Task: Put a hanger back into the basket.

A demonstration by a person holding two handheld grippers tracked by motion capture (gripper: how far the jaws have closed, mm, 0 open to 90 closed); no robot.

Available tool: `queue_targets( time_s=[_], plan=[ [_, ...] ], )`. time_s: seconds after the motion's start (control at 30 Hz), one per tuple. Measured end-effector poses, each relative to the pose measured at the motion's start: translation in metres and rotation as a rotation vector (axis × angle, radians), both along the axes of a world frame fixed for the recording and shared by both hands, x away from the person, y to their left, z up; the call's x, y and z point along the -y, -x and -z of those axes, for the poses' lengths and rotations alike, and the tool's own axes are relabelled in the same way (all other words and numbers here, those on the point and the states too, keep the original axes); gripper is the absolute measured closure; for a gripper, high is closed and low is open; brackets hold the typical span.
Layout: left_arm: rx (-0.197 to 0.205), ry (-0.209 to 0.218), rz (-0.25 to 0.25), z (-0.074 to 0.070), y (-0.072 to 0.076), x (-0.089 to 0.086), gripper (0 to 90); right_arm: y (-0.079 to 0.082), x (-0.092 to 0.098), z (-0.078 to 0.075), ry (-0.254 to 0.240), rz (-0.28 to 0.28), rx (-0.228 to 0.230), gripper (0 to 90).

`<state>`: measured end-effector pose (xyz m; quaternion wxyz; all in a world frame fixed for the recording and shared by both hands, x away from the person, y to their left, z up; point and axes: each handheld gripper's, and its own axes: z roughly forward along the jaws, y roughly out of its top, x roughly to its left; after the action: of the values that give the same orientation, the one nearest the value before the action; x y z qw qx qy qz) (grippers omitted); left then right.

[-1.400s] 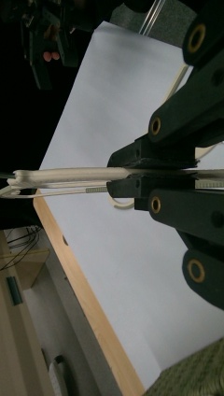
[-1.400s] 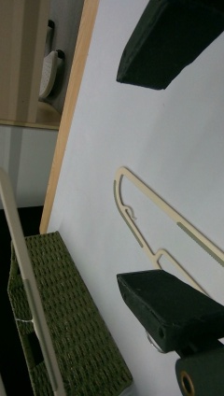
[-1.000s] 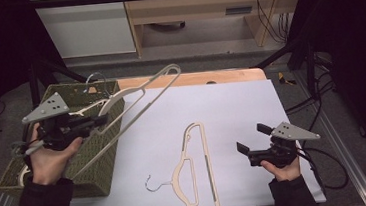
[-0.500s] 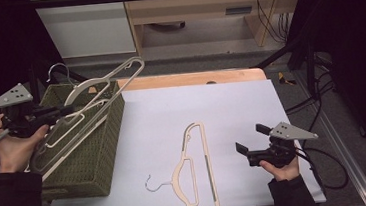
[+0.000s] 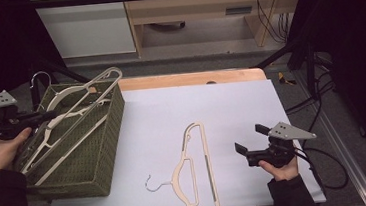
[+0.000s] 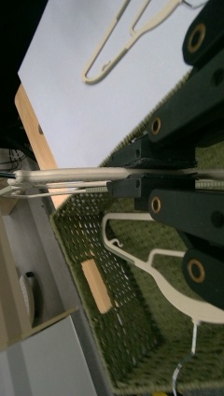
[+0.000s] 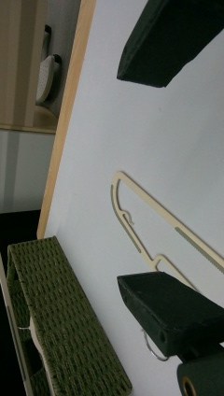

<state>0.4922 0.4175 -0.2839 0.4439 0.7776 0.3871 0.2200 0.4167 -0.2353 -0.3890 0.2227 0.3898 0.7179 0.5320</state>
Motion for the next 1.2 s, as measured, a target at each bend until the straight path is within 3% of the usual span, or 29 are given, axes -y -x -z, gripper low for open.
queue_targets(
  time_s=[0.4, 0.57, 0.83, 0.97, 1.13, 1.2],
  plan=[
    [-0.06, 0.012, -0.05, 0.026, -0.001, -0.031, 86.1, 0.0, 0.0, 0.0, 0.002, 0.001, 0.0, 3.8],
    [-0.106, 0.005, -0.034, 0.037, -0.006, -0.024, 86.1, 0.0, 0.0, 0.0, 0.003, -0.004, -0.003, 3.8],
    [-0.209, 0.012, -0.07, 0.073, -0.016, -0.019, 86.1, 0.0, 0.001, 0.0, -0.001, -0.001, 0.0, 3.9],
    [-0.223, 0.016, -0.095, 0.082, -0.018, -0.018, 85.4, 0.0, 0.0, 0.0, 0.002, -0.004, -0.007, 3.9],
    [-0.207, 0.005, -0.217, 0.088, -0.019, -0.025, 83.2, 0.0, 0.0, 0.0, 0.002, -0.006, -0.002, 4.0],
    [-0.206, -0.038, -0.274, 0.09, -0.02, -0.027, 81.8, 0.0, 0.0, 0.0, 0.002, -0.006, -0.003, 4.0]
  ],
)
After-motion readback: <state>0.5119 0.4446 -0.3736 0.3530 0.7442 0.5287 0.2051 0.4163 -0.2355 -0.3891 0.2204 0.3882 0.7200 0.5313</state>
